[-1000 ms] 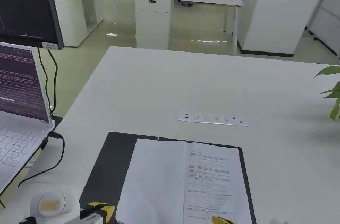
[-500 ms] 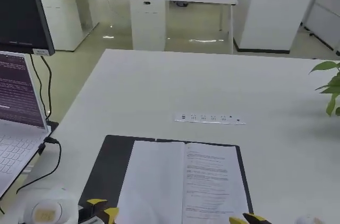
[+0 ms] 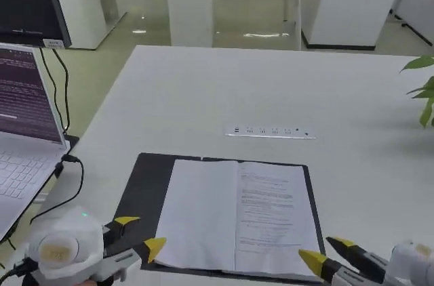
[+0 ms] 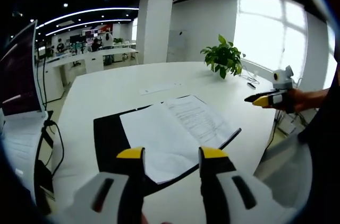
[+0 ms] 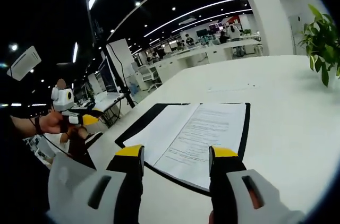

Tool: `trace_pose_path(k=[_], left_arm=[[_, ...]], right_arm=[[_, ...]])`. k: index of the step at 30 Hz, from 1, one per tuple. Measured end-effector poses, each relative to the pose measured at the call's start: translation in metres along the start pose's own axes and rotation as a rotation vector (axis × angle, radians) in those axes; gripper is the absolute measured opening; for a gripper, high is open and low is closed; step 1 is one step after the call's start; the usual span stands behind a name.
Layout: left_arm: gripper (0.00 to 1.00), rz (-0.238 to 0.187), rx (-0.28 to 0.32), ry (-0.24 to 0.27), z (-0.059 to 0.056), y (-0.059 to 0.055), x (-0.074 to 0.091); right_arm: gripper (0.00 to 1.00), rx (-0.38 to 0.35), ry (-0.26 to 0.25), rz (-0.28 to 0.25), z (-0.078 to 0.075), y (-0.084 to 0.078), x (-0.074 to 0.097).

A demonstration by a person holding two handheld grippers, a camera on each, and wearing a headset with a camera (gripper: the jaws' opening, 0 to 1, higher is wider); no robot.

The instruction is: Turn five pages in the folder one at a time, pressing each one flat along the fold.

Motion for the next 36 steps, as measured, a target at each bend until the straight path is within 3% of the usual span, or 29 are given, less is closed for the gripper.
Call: trace_pose_path(k=[5, 12, 19, 23, 28, 31, 36], left_arm=[[0.44, 0.006, -0.038, -0.020, -0.010, 0.004, 0.004], [0.54, -0.030, -0.002, -0.028, -0.017, 0.007, 0.007], [0.63, -0.001, -0.005, -0.028, -0.022, 0.004, 0.008], [0.66, -0.017, 0.008, -0.012, -0.021, 0.006, 0.012], [0.71, -0.005, 0.017, -0.003, -0.021, -0.002, 0.012], [0.77, 0.017, 0.033, 0.003, -0.022, -0.009, 0.011], [0.77, 0.018, 0.035, 0.004, -0.023, -0.012, 0.012]], right_arm=[[0.51, 0.031, -0.010, -0.026, -0.001, 0.008, 0.011], [0.55, 0.052, -0.031, -0.022, 0.002, 0.007, 0.016], [0.60, 0.043, -0.035, -0.016, 0.008, -0.001, 0.019], [0.65, 0.066, -0.043, 0.015, 0.009, -0.008, 0.023], [0.69, 0.080, -0.046, 0.034, 0.011, -0.013, 0.027], [0.67, 0.099, -0.036, 0.080, 0.015, -0.021, 0.027], [0.74, 0.121, -0.027, 0.116, 0.019, -0.027, 0.025]])
Point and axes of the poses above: the centre of the closed fingertips' face, and the gripper's own axes: x roughly backward along the fingers, z roughly to its left, y roughly out of its top, the point moved 3 cm from there along x, roughly backward along the fingers, and after that the axes turned 9 degrees about -y, right-handed, at the moved point
